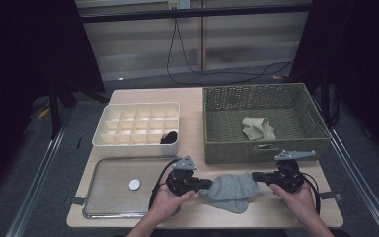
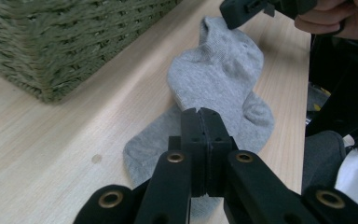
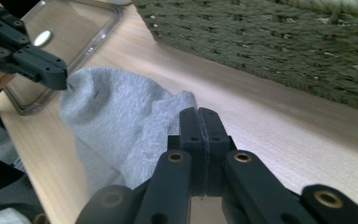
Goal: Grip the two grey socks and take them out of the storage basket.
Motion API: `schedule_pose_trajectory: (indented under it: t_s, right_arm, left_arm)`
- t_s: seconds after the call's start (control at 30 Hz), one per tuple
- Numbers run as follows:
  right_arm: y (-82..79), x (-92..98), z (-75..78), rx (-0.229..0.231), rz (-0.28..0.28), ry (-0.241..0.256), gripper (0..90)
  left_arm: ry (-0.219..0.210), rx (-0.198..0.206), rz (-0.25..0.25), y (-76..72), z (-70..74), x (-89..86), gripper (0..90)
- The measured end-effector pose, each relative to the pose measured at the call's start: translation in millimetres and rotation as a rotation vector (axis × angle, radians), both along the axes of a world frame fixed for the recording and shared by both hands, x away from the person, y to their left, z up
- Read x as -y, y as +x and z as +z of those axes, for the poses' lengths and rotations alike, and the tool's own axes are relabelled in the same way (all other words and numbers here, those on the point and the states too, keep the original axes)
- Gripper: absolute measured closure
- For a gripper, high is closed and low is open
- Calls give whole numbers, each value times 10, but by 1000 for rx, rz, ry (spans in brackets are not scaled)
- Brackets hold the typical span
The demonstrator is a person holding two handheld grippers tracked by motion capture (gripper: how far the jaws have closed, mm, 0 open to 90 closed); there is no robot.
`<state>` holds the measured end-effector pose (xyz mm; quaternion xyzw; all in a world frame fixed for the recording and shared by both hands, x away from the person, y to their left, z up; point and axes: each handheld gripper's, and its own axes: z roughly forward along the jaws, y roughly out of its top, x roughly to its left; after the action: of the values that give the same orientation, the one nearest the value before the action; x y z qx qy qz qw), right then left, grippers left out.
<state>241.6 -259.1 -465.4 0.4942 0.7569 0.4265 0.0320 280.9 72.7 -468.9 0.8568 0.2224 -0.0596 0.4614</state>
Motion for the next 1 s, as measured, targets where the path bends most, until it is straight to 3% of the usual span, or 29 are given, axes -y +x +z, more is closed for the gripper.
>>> schedule_pose_trajectory:
  t_s: [0.17, 0.47, 0.73, 1.0]
  right_arm:
    - [-60, -19, 78, 14, 2, 24, 900]
    - [-211, -119, 117, 3, 25, 75, 900]
    - [-375, -255, 48, -29, 45, 63, 900]
    - [-384, -220, -87, -68, 32, 38, 900]
  left_arm:
    - [-7, 5, 5, 23, 50, -68, 900]
    - [18, -3, 38, 42, 38, -192, 900]
    - [35, -16, 27, 26, 30, -214, 900]
    - [66, -47, 24, 72, -52, -199, 900]
